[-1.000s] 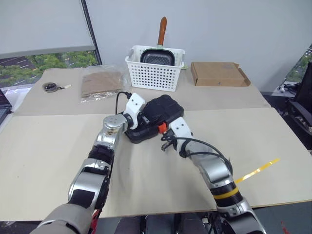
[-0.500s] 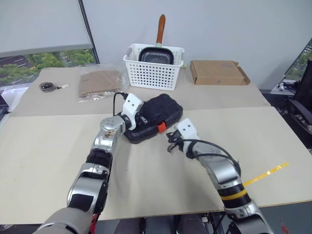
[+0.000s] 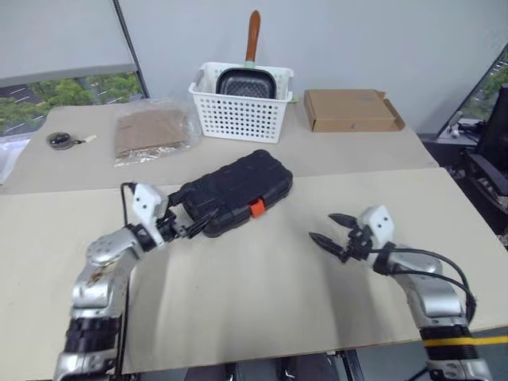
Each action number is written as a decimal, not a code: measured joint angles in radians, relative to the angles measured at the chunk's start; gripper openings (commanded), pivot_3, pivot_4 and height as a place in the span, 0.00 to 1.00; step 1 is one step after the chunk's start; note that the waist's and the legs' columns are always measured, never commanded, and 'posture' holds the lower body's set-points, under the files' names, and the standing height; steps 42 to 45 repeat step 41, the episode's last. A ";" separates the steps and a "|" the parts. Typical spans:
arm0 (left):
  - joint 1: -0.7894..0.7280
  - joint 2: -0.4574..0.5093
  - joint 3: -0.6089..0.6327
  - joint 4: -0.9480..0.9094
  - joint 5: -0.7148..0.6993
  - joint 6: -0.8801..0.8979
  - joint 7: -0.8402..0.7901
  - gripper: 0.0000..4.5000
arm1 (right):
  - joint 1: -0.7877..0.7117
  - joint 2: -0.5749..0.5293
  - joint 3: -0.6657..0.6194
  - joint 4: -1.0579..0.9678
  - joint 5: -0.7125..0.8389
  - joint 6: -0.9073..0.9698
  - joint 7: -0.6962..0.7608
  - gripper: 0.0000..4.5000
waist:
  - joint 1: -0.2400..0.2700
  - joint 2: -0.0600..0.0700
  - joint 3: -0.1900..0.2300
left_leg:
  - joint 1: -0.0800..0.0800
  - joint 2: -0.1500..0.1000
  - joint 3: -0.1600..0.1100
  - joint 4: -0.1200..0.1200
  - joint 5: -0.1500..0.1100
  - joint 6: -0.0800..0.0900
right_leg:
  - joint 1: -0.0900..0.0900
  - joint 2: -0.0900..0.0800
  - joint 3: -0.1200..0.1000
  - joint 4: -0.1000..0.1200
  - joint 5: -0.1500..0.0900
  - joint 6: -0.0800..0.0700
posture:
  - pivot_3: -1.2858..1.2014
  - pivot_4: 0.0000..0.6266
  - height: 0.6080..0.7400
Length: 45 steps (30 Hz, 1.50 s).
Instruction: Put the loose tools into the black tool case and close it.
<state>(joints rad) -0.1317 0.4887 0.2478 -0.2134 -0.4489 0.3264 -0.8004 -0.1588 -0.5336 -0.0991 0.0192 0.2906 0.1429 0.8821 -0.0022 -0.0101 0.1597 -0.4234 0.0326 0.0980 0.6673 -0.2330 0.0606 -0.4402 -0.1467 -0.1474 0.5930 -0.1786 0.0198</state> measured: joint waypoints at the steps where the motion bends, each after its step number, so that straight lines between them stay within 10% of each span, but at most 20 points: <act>1: 0.040 0.009 0.021 -0.025 -0.011 0.008 0.004 1.00 | 0.017 -0.010 -0.014 0.002 0.010 -0.017 0.022 1.00 | 0.001 0.000 0.000 | 0.001 0.000 0.000 0.000 0.000 0.000 | 0.000 0.000 0.000 0.000 0.000 0.000 | 0.52 0.24 0.70; 11: 0.415 -0.012 0.081 -0.115 0.010 -0.024 0.065 1.00 | 0.059 -0.073 -0.091 0.119 0.081 -0.123 0.158 1.00 | 0.020 0.000 0.001 | 0.002 0.001 -0.001 0.002 -0.005 -0.010 | 0.000 -0.001 -0.001 0.001 -0.006 -0.009 | 0.52 0.24 0.70; 45: 0.473 -0.031 0.050 -0.125 0.050 -0.082 0.127 1.00 | 0.001 -0.073 -0.058 0.229 0.026 -0.184 0.142 1.00 | 0.025 0.005 0.003 | 0.002 -0.016 -0.030 0.010 -0.002 -0.007 | 0.015 -0.017 -0.024 0.007 -0.008 0.007 | 0.52 0.24 0.70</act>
